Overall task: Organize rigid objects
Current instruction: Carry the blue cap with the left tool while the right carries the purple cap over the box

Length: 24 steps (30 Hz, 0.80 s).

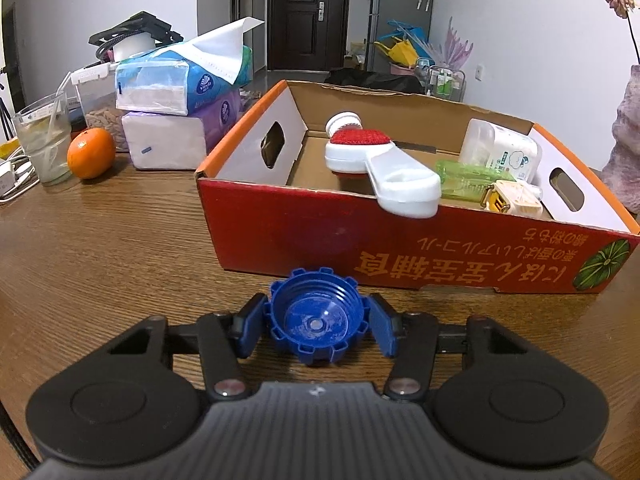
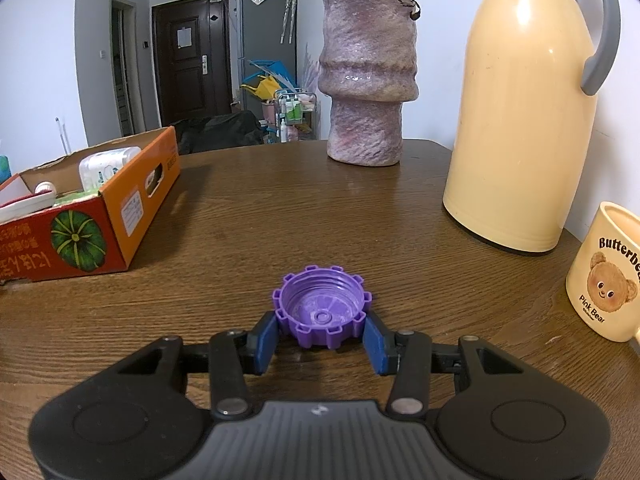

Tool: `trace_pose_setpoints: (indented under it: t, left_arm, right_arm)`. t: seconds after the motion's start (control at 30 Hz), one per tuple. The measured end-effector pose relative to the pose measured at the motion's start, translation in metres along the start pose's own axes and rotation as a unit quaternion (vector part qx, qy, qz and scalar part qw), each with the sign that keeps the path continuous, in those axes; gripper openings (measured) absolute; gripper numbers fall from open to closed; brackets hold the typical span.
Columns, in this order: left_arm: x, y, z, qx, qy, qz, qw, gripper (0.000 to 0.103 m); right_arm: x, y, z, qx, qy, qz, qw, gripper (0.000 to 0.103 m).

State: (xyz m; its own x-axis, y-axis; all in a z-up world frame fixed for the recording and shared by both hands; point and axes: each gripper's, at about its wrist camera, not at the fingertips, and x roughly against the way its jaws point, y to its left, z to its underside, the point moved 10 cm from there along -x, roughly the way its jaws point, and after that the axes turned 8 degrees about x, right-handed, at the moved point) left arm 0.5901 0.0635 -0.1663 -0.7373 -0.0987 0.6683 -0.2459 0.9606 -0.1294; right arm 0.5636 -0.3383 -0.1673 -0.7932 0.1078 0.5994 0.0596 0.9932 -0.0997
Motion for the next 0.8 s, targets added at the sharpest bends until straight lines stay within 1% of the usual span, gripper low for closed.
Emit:
trace_pose_setpoints:
  t: [0.37,0.6,0.8]
  left_arm:
    - [0.006,0.003,0.000,0.006,-0.006,0.001,1.0000,0.056]
    - [0.014,0.007,-0.002,0.011,-0.018,-0.001,0.9998,0.056]
    - [0.024,0.009,0.000,0.009,-0.028,0.001,0.9996,0.056]
  right_arm:
    - [0.012,0.000,-0.005,-0.002,-0.032,0.018,0.999,0.045]
    - [0.021,0.009,-0.006,-0.003,-0.046,0.019,0.999,0.045]
    - [0.032,0.022,-0.005,-0.004,-0.056,0.010,0.998,0.045]
